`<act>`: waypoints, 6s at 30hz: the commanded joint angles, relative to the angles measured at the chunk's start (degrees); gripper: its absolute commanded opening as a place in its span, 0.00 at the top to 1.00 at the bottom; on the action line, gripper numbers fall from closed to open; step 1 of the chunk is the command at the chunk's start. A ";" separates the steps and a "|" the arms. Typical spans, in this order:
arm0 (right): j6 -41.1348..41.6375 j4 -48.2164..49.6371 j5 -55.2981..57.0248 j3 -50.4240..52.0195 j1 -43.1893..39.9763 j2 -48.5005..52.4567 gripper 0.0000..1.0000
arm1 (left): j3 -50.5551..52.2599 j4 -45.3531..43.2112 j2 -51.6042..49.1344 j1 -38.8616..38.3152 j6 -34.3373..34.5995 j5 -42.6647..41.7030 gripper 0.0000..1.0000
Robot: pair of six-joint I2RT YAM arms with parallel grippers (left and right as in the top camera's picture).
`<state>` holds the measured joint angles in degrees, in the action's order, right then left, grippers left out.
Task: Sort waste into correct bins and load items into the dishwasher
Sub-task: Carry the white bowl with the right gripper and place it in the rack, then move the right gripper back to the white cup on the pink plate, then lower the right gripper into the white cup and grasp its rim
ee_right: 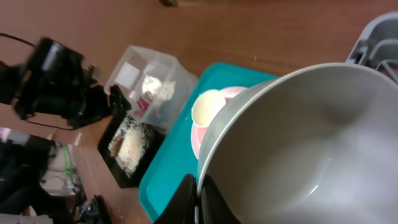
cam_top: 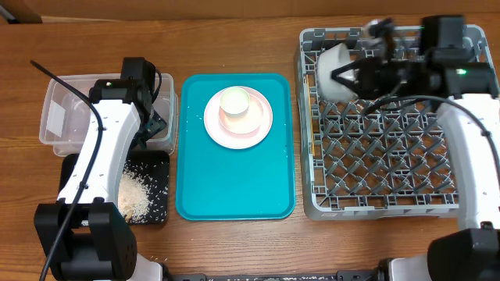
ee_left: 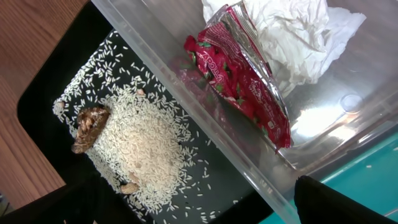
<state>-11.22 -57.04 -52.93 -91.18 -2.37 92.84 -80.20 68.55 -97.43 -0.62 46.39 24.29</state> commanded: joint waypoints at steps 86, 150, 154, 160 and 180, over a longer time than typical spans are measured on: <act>17.49 12.44 32.22 -1.20 10.95 8.63 0.26 | -0.81 -0.02 -0.50 0.24 0.35 1.16 0.00; 13.79 28.57 54.93 -1.60 45.18 24.96 0.80 | -0.81 -0.24 -0.52 0.02 0.35 1.16 0.00; 13.79 29.62 54.93 -1.60 45.18 22.86 0.79 | -0.81 -0.24 -0.52 -0.04 0.35 1.14 0.00; 13.79 30.08 54.95 -1.60 45.18 22.69 0.73 | -0.81 -0.24 -0.52 -0.04 0.37 1.16 0.00; 13.16 32.35 58.77 -0.85 44.89 23.23 0.70 | -0.81 -0.22 -0.52 -0.02 0.35 1.16 0.00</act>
<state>2.74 -25.06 2.81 -91.20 42.78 118.02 -80.25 68.31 -97.43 -0.64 46.39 24.29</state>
